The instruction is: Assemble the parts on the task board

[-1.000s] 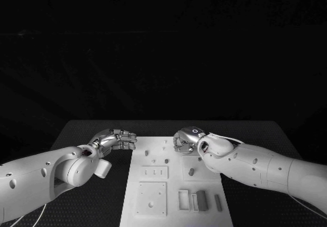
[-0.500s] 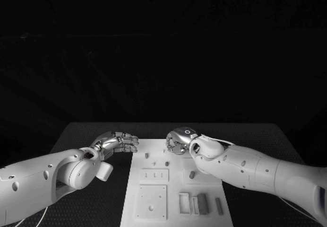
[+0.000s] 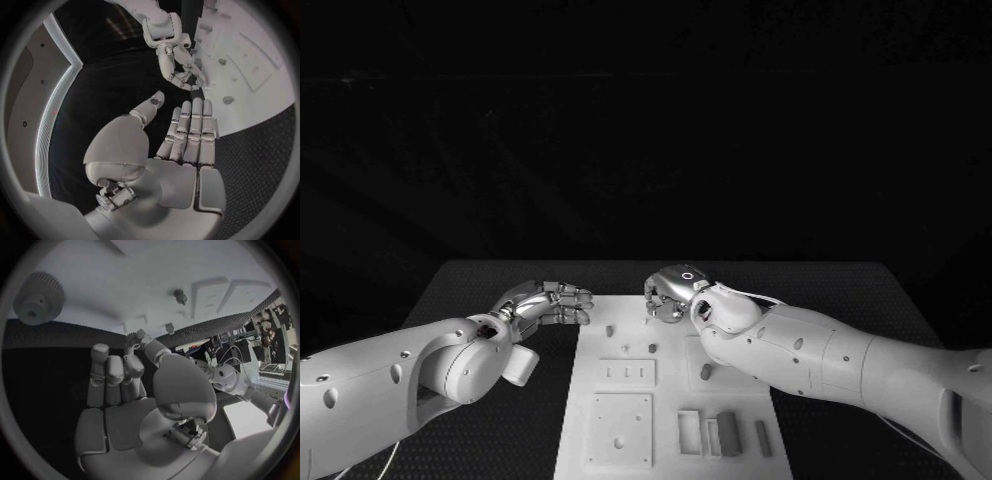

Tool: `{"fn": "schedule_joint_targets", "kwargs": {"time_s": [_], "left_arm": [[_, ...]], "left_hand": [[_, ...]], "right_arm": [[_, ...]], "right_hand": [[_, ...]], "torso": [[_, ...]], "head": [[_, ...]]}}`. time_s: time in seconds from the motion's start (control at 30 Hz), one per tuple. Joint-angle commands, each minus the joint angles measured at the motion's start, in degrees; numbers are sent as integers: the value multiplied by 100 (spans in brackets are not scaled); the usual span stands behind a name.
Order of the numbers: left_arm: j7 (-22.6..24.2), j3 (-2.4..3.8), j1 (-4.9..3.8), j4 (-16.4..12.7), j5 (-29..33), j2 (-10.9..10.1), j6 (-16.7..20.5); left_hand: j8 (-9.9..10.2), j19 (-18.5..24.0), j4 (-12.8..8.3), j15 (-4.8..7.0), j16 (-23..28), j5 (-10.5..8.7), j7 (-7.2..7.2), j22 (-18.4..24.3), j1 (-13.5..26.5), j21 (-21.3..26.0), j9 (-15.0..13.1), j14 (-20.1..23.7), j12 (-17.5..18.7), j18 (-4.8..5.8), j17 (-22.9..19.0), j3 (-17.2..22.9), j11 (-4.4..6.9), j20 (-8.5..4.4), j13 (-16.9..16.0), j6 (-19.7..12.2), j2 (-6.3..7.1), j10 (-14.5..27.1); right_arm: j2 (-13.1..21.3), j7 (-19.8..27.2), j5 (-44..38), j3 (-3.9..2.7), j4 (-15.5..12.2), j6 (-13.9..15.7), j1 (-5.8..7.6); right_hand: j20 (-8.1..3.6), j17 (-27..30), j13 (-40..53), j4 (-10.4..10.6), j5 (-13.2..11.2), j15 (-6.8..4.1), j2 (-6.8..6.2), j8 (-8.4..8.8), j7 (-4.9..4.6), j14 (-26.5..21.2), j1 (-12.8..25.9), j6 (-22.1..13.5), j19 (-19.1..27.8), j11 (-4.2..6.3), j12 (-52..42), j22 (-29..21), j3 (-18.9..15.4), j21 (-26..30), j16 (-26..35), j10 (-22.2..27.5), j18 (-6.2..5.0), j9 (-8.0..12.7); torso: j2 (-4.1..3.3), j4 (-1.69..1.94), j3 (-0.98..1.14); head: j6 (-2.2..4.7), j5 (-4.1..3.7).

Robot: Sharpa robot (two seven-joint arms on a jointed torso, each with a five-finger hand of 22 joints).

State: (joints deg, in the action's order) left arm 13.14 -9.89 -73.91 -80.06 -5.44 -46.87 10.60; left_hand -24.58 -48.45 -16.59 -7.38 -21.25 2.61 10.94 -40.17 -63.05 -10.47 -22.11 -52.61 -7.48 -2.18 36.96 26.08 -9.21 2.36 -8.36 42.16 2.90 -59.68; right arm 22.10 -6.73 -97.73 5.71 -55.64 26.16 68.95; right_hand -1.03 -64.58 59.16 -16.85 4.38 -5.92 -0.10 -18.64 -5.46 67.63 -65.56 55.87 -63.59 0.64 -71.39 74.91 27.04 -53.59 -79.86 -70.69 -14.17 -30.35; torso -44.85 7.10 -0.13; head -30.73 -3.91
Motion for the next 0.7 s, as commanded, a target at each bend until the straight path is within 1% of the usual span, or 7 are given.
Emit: {"fn": "schedule_joint_targets", "kwargs": {"time_s": [0.03,0.17,0.33,0.43,0.47,0.57,0.7], "left_arm": [[53,10,-9,-34,-15,0,-61],[48,14,-11,-50,-21,-5,-56],[52,16,-11,-52,-26,4,-60],[52,16,-11,-46,-26,10,-58],[52,16,-11,-47,-26,5,-57],[47,16,-11,-51,-27,-4,-53],[43,16,-12,-68,-27,-21,-56]], "left_hand": [[35,5,7,-6,38,24,104,7,45,38,9,-11,23,32,9,-36,-17,-35,-8,-17,-9,-35],[42,8,4,-7,47,24,108,10,45,46,11,-7,34,38,13,-44,-18,-37,-8,-24,10,-33],[44,8,5,-8,51,24,109,11,45,48,11,-5,38,40,15,-45,-19,-38,-8,-24,12,-33],[45,8,5,-8,52,24,110,12,44,50,11,-5,40,41,16,-45,-19,-38,-9,-25,12,-34],[45,8,5,-9,53,24,110,12,44,50,11,-5,41,42,16,-45,-19,-38,-9,-24,12,-34],[46,8,6,-9,55,24,110,12,44,51,11,-5,43,43,17,-46,-19,-39,-9,-24,11,-35],[47,8,6,-9,57,24,111,13,44,53,11,-4,45,44,19,-47,-20,-39,-9,-24,13,-36]], "right_arm": [[-48,-61,-113,-1,61,61,5],[-83,-73,-127,-1,96,78,8],[-124,-81,-143,-2,161,73,16],[-141,-86,-143,-2,196,57,17],[-147,-86,-143,-2,206,56,17],[-163,-88,-143,-2,230,55,17],[-168,-93,-143,-2,237,37,17]], "right_hand": [[-27,3,-26,3,23,-85,-32,29,-17,125,-16,68,-11,16,5,122,33,-41,-25,-13,-83,-91],[-28,12,-33,4,23,-85,-38,33,-18,121,-15,66,-12,15,9,121,33,-43,-21,-12,-83,-93],[-30,12,-37,5,24,-84,-39,38,-19,124,-15,62,-13,14,12,120,35,-45,-21,-13,-83,-94],[-30,12,-39,4,24,-83,-40,41,-20,127,-16,60,-13,13,14,119,36,-46,-21,-13,-83,-95],[-31,16,-38,4,24,-83,-40,41,-20,125,-16,59,-13,13,13,119,37,-46,-20,-15,-83,-95],[-31,18,-43,4,24,-82,-40,43,-20,124,-17,59,-13,13,16,119,38,-47,-19,-14,-83,-96],[-32,19,-44,4,24,-82,-40,45,-21,125,-18,58,-13,12,17,118,40,-47,-19,-15,-83,-97]], "torso": [[-13,3,3],[-16,1,2],[-21,10,-3],[-24,3,-6],[-26,-4,-2],[-41,1,-6],[-36,-4,-4]], "head": [[14,20],[6,48],[-5,35],[-11,47],[-15,52],[-13,48],[-28,49]]}}
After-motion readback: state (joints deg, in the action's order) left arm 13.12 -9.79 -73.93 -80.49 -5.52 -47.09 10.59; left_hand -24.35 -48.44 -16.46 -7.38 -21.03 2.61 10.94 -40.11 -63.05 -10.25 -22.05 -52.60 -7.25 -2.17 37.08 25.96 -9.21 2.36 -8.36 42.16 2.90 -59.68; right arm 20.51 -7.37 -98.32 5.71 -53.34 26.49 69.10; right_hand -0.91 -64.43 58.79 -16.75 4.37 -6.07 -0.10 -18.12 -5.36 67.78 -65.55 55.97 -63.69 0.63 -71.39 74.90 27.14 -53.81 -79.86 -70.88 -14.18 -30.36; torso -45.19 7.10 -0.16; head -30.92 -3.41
